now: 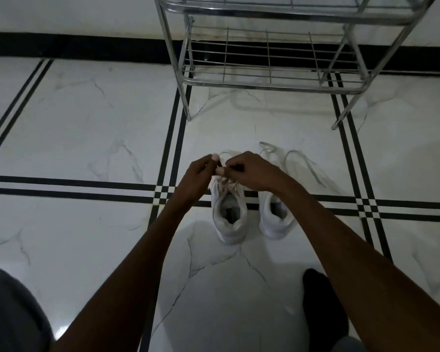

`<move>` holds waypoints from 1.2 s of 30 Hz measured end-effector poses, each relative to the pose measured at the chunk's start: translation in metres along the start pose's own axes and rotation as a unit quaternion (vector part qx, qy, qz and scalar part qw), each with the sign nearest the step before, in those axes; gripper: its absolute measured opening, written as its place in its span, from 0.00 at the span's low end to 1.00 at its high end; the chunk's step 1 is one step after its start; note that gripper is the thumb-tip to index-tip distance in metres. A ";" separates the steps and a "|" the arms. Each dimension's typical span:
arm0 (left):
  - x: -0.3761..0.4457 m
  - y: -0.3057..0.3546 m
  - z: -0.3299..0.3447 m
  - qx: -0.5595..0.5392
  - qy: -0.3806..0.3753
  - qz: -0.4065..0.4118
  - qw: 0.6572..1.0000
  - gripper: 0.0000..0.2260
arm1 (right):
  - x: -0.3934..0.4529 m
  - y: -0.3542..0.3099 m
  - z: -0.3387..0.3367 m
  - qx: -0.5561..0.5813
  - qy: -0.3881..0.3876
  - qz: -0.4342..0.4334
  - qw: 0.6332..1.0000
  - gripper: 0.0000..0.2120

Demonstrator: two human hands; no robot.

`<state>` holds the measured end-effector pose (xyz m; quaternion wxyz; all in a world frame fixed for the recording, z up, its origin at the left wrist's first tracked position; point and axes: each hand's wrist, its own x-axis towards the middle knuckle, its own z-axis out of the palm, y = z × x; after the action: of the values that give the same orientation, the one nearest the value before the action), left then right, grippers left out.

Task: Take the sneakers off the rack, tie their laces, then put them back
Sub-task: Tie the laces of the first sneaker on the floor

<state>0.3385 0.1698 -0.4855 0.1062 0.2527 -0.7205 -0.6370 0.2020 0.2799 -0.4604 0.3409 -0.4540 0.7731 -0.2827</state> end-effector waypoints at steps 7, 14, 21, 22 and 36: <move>0.002 -0.010 0.017 0.004 0.050 -0.039 0.998 0.19 | -0.005 0.019 -0.005 -0.012 0.194 -0.033 0.980 0.03; 0.005 -0.013 0.021 -0.040 0.067 -0.050 0.996 0.12 | -0.003 0.017 0.003 0.048 0.259 -0.012 0.965 0.07; 0.010 -0.012 0.018 0.225 0.086 0.036 0.970 0.18 | -0.001 0.015 0.008 0.149 0.252 0.001 0.956 0.08; 0.011 -0.011 0.018 0.243 0.088 0.034 0.965 0.19 | -0.001 0.016 0.008 0.170 0.238 0.002 0.956 0.08; 0.006 -0.010 -0.001 0.061 0.043 0.025 0.997 0.09 | -0.011 0.018 0.002 0.350 0.170 0.041 0.920 0.08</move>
<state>0.3363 0.1652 -0.4961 0.1375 0.2676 -0.7592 -0.5772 0.1984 0.2967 -0.4719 0.3523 -0.2188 0.6891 -0.5943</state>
